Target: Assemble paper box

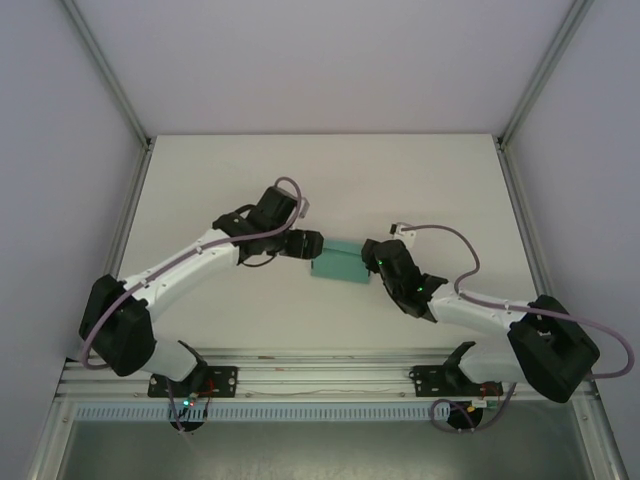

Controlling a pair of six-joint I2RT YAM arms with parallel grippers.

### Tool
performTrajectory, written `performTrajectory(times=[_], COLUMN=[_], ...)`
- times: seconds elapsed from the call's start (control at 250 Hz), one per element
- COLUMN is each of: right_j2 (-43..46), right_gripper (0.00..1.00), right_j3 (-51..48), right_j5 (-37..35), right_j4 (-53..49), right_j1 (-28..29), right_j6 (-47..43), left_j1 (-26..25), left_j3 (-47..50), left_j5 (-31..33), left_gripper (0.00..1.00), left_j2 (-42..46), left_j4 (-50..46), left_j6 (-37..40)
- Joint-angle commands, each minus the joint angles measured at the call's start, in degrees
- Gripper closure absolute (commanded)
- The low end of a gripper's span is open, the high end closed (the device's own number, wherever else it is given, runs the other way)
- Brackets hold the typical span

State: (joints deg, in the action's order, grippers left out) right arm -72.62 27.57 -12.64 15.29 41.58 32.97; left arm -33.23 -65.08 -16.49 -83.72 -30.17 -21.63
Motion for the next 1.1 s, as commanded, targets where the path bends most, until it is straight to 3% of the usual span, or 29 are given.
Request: performTrajectory(times=[0.0, 0.316, 0.552, 0.739, 0.903, 0.967, 1.019, 1.095], right_j2=[-3.9, -4.5, -4.1, -4.8, -3.2, -1.1, 1.2, 5.1], right_gripper=[0.63, 0.63, 0.64, 0.72, 0.72, 0.71, 0.66, 0.52], right_j3=[-4.2, -5.9, -10.6, -16.0, -14.3, -12.3, -10.4, -6.9], right_j5=[1.0, 0.7, 3.0, 5.1, 6.0, 6.4, 6.1, 5.4], right_j4=[-12.7, -8.9, -2.0, 6.5, 3.7, 1.2, -1.2, -5.8], right_j1=[0.9, 1.4, 1.5, 1.5, 1.4, 1.4, 1.4, 1.4], right_j6=[-3.7, -6.0, -7.2, -7.7, -8.6, -9.4, -9.4, -9.9], left_j1=[2.1, 3.9, 5.0, 5.0, 5.0, 5.0, 5.0, 5.0], left_j3=[-2.4, 2.7, 13.8, 23.0, 23.8, 22.5, 20.3, 16.0], left_j5=[-2.2, -9.3, -12.8, -15.0, -15.8, -15.0, -14.1, -12.4], left_gripper=[0.25, 0.35, 0.69, 0.93, 0.94, 0.90, 0.83, 0.78], left_j2=[-3.9, -9.6, -10.2, -9.8, -9.6, -8.3, -7.2, -5.8], left_j4=[4.0, 12.0, 20.6, 29.2, 29.4, 28.1, 25.8, 22.4], left_j6=[-1.6, -4.1, -8.8, -13.2, -12.3, -11.0, -10.3, -7.0])
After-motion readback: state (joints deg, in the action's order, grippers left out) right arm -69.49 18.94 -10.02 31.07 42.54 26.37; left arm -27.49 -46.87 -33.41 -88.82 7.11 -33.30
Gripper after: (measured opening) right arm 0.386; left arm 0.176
